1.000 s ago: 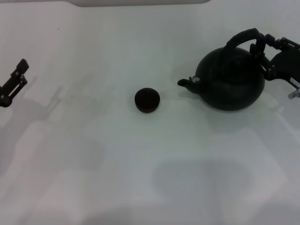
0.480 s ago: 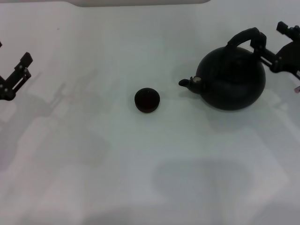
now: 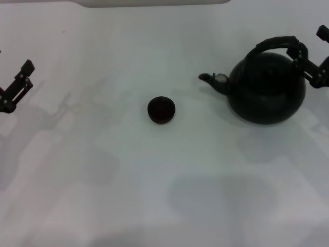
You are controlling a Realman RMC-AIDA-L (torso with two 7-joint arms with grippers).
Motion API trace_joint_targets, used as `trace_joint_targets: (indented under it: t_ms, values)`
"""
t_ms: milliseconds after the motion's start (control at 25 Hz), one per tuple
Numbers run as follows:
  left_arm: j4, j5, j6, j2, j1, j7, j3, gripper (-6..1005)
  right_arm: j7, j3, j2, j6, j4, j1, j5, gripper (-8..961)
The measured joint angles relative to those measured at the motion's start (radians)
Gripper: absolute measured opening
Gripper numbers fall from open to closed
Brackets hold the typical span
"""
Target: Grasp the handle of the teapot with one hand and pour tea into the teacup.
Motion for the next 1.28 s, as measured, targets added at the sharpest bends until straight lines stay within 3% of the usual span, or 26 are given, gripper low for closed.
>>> trace_joint_targets:
  t_ms: [280, 1000, 1280]
  values:
    - [0.0, -0.001, 0.001, 0.0, -0.011, 0.013, 0.0, 745, -0.007, 0.001, -0.006, -0.059, 0.027, -0.031, -0.002, 814]
    - [0.0, -0.001, 0.039, -0.002, -0.006, 0.014, 0.0, 744, -0.044, 0.0, -0.016, -0.107, 0.127, -0.007, -0.002, 812]
    - [-0.008, -0.001, 0.032, 0.0, -0.01, 0.029, -0.007, 745, -0.039, -0.003, -0.042, -0.229, 0.132, -0.061, -0.007, 812]
